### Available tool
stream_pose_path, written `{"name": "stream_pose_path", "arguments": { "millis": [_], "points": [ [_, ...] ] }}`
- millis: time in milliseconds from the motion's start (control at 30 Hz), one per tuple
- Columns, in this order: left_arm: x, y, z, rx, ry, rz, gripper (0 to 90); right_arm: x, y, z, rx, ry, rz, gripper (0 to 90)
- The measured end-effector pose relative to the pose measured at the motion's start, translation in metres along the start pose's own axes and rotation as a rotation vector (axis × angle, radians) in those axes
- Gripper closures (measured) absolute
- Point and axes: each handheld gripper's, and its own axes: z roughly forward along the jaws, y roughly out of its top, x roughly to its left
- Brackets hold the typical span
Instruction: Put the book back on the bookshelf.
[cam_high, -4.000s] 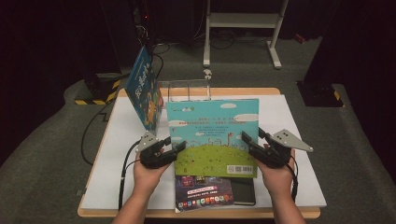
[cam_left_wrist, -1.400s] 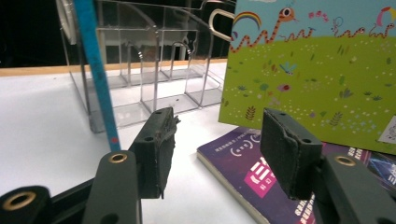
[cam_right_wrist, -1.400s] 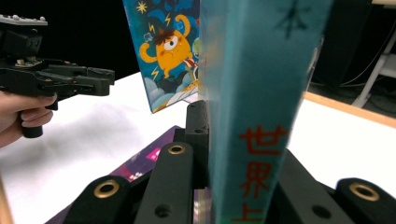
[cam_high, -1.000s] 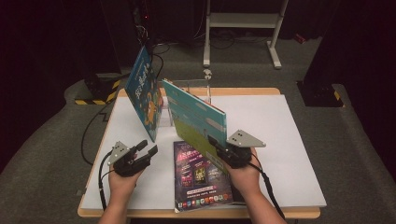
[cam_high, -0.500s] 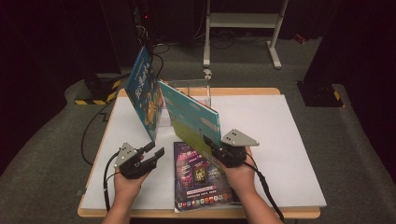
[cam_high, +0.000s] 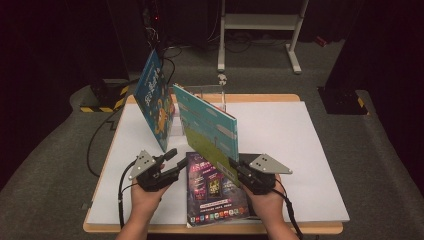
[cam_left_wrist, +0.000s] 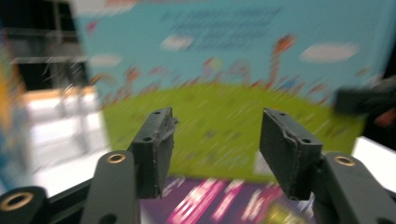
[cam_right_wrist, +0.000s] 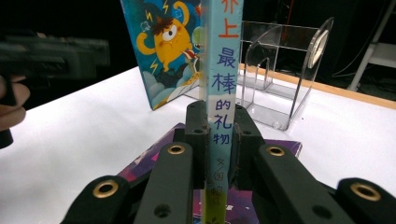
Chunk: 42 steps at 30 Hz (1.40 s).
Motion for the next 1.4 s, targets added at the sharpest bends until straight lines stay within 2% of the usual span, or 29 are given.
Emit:
{"name": "stream_pose_path", "arguments": {
  "millis": [67, 200, 333, 467, 600, 633, 667, 867, 900, 967, 1033, 1067, 1167, 1233, 1333, 1400],
  "points": [
    [-0.013, 0.011, 0.008, -0.018, -0.041, -0.007, 38.0, -0.001, -0.002, 0.0, -0.007, -0.004, 0.01, 80.5],
    [-0.04, 0.025, 0.027, -0.02, -0.11, 0.028, 31.7, -0.001, -0.003, 0.0, -0.018, -0.006, 0.004, 80.4],
    [-0.061, 0.034, 0.043, -0.024, -0.143, 0.024, 26.7, 0.002, -0.004, 0.0, -0.023, -0.004, -0.018, 80.5],
    [-0.072, 0.041, 0.053, -0.025, -0.117, -0.006, 22.6, 0.006, -0.005, 0.0, -0.027, 0.0, -0.04, 80.4],
    [-0.079, 0.042, 0.056, -0.026, -0.068, -0.007, 20.1, 0.012, -0.005, 0.0, -0.023, 0.015, -0.061, 79.8],
    [-0.079, 0.042, 0.056, -0.026, -0.068, -0.007, 18.6, 0.012, -0.005, 0.0, -0.023, 0.015, -0.061, 79.8],
    [-0.082, 0.042, 0.053, -0.033, -0.037, -0.005, 17.6, 0.018, -0.006, 0.0, -0.017, 0.018, -0.083, 79.3],
    [-0.088, 0.04, 0.042, -0.042, 0.077, 0.009, 14.5, 0.032, -0.004, 0.003, -0.009, 0.069, -0.114, 74.9],
    [-0.088, 0.04, 0.042, -0.042, 0.077, 0.009, 13.9, 0.032, -0.004, 0.003, -0.009, 0.069, -0.114, 74.9],
    [-0.086, 0.041, 0.036, -0.04, 0.133, 0.012, 13.9, 0.042, -0.001, 0.007, -0.009, 0.107, -0.131, 71.1],
    [-0.083, 0.041, 0.033, -0.025, 0.158, 0.016, 15.5, 0.047, 0.0, 0.009, -0.009, 0.126, -0.139, 69.2],
    [-0.08, 0.041, 0.031, -0.023, 0.159, 0.011, 17.3, 0.049, 0.0, 0.01, -0.007, 0.133, -0.142, 68.7],
    [-0.075, 0.04, 0.027, -0.017, 0.144, 0.009, 15.1, 0.052, -0.001, 0.012, -0.01, 0.153, -0.146, 67.8],
    [-0.072, 0.041, 0.021, 0.001, 0.136, 0.021, 15.4, 0.054, -0.001, 0.014, -0.005, 0.17, -0.142, 66.3],
    [-0.069, 0.041, 0.017, 0.006, 0.115, 0.023, 16.8, 0.055, -0.001, 0.016, 0.003, 0.212, -0.121, 63.4],
    [-0.067, 0.041, 0.014, 0.003, 0.103, 0.019, 20.3, 0.054, -0.001, 0.015, 0.019, 0.249, -0.106, 58.4]
  ]
}}
